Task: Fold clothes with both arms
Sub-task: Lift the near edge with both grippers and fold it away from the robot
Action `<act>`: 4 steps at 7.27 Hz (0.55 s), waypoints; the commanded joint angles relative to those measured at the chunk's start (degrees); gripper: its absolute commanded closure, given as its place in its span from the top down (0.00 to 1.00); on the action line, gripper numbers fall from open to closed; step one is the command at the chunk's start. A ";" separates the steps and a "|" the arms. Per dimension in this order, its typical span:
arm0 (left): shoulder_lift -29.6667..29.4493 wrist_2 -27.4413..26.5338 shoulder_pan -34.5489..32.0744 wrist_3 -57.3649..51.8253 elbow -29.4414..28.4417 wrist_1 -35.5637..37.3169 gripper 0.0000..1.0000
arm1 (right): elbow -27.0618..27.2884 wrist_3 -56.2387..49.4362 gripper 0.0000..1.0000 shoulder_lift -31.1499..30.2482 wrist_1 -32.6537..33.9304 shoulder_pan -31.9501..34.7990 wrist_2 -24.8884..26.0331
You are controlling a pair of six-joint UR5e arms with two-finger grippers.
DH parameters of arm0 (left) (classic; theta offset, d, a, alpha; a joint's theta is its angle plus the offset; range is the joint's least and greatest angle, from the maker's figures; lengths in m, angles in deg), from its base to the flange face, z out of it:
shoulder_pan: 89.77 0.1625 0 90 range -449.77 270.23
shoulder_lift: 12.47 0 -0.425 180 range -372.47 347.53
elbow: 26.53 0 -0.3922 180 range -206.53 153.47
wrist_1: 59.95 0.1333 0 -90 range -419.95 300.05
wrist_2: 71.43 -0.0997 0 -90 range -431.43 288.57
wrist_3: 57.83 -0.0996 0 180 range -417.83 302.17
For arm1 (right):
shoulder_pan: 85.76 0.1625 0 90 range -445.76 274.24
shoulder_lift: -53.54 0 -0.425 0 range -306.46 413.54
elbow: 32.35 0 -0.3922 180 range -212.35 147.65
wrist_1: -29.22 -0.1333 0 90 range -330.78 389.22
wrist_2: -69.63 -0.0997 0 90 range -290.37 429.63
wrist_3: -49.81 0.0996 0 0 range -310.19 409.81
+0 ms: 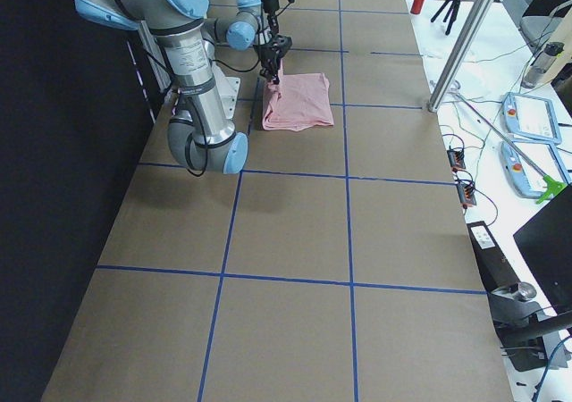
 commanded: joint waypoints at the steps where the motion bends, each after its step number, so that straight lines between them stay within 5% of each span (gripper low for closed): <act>1: -0.75 0.04 -5.15 -4.66 -10.84 -8.98 0.00 | -11.35 -4.90 0.00 0.79 -11.00 5.24 -0.21; 4: -1.89 0.04 -9.37 -9.04 -24.48 -20.96 0.00 | -26.04 -6.13 0.00 6.32 -18.83 7.97 -0.21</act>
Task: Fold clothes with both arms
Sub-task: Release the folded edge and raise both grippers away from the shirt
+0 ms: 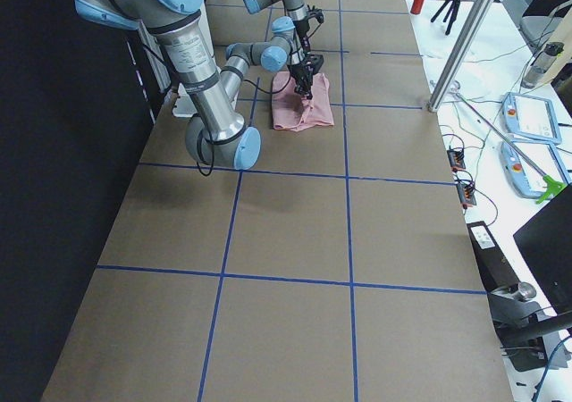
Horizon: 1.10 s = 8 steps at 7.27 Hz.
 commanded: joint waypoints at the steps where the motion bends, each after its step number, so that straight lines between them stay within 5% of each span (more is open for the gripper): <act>1: -1.82 0.00 -3.83 -5.68 -9.76 -6.60 0.00 | -9.55 -4.94 0.00 2.14 -5.39 2.85 -0.09; 2: -2.44 0.35 -6.29 -14.32 -12.77 -8.37 0.99 | -15.24 -11.77 0.99 4.93 -7.93 5.21 -1.40; 3: -2.45 2.27 -10.41 -21.54 -12.80 -8.39 1.00 | -16.69 -16.01 1.00 6.09 -7.96 8.98 -8.81; 4: -2.19 10.20 -12.80 -28.75 -12.80 -8.39 1.00 | -15.92 -21.54 1.00 6.19 -7.78 10.84 -16.19; 8: -1.13 10.90 -13.08 -29.17 -8.43 -7.60 1.00 | -11.28 -22.55 1.00 5.41 -5.78 10.95 -17.14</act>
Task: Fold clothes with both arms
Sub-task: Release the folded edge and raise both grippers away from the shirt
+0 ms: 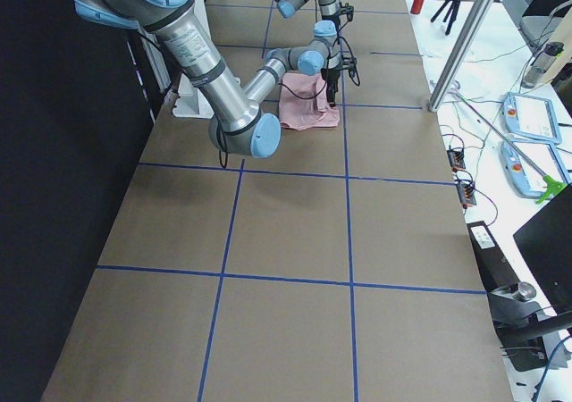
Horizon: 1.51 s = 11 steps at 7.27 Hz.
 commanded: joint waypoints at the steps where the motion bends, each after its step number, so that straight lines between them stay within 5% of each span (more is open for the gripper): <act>1: 1.43 0.28 -0.74 -1.04 4.79 2.01 1.00 | 4.40 -5.15 1.00 -1.10 5.22 1.86 -2.28; 4: 2.49 2.98 -4.50 -9.53 12.08 13.15 1.00 | 17.05 -21.29 1.00 -9.08 14.89 11.76 -12.45; 6: 8.61 7.82 -12.47 -22.75 14.91 13.45 1.00 | 22.24 -37.62 1.00 -17.75 17.21 21.86 -20.18; 8: 15.56 15.35 -23.62 -40.97 14.39 13.45 1.00 | 23.58 -55.10 1.00 -29.78 17.03 32.14 -24.86; 9: 21.07 17.83 -24.55 -39.56 14.31 12.93 1.00 | 23.58 -59.29 1.00 -37.67 16.34 34.11 -24.53; 11: 25.75 17.42 -25.61 -32.17 9.32 11.45 1.00 | 20.78 -59.51 1.00 -41.34 16.68 36.58 -23.83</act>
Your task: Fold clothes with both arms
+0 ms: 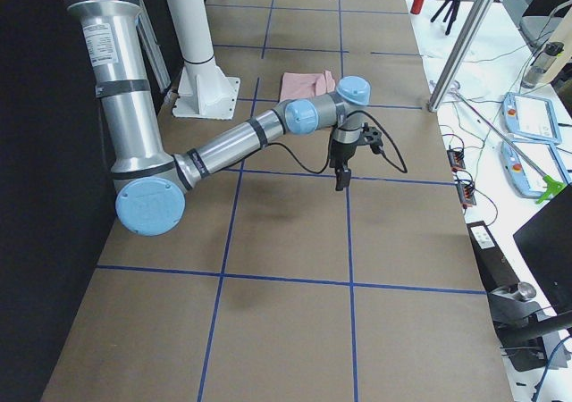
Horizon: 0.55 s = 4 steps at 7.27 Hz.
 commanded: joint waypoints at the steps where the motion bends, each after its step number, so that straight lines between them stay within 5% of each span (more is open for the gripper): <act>1: 3.90 0.64 -5.08 2.04 -4.83 -2.33 1.00 | -5.41 -1.52 1.00 -5.35 -0.36 6.79 -0.49; 4: 5.66 2.91 -21.49 -18.48 -13.78 -1.82 1.00 | -6.16 -18.11 1.00 -10.80 -0.10 17.97 -3.22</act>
